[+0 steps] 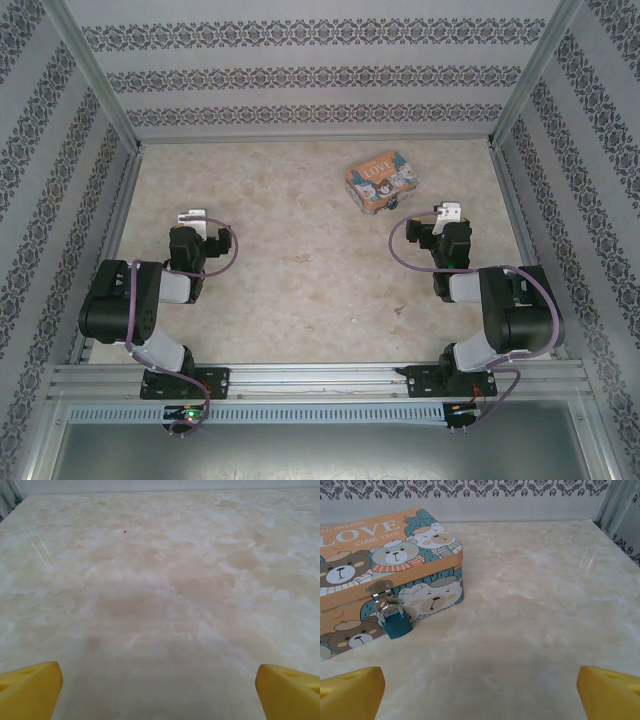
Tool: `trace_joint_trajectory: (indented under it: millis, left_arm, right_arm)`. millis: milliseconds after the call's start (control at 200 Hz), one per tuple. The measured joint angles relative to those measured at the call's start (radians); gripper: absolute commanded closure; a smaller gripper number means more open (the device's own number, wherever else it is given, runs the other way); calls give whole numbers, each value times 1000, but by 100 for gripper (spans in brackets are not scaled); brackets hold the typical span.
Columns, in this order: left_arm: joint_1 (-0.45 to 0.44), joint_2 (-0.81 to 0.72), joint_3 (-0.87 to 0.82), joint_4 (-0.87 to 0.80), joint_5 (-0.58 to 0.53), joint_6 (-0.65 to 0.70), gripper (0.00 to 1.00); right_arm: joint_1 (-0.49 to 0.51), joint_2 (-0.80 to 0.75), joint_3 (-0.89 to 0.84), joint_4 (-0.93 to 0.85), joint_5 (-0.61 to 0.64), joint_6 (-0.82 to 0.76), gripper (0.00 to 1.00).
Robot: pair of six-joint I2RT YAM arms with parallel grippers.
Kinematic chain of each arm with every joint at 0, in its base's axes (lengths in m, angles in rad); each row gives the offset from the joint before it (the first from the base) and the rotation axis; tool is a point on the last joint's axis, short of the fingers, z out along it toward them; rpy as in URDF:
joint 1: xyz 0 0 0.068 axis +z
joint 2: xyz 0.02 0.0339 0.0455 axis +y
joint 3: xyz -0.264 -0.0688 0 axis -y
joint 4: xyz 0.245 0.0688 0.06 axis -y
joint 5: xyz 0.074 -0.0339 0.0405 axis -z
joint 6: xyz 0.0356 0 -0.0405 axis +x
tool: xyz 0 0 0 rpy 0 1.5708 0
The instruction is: Unlock the padlock with the key
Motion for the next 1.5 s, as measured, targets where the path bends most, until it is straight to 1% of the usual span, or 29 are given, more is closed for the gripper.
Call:
trace_joint_trajectory:
  millis: [575,720,799,924,1014,1149,1249,1339,1499]
  left_arm:
    - [0,0,0,0,-1,0,1]
    - [0,-3,-7,30,-23,-1,1]
    - [0,-33,-18,24,-40,-2,1]
    - [0,-166,-5,-71,-72,-11,1]
    - [0,-254,53,-177,-82,-37,1]
    - [0,-330,160,-316,-71,-141,1]
    - [0,-326,236,-419,-59,-248,1]
    - [-14,-289,293,-497,-32,-333,1]
    - [-91,-195,367,-605,38,-445,1]
  right_arm:
    - [0,0,0,0,0,0,1]
    - [0,-1,0,-1,0,0,2]
    - [0,-23,0,-26,8,1,2]
    - [0,-113,6,-93,18,6,2]
    - [0,-172,46,-189,18,13,2]
    - [-9,-220,150,-360,-5,55,2]
    - [-36,-223,230,-467,-69,115,2]
    - [-68,-211,304,-547,-150,180,2]
    - [-100,-124,449,-641,-285,277,1]
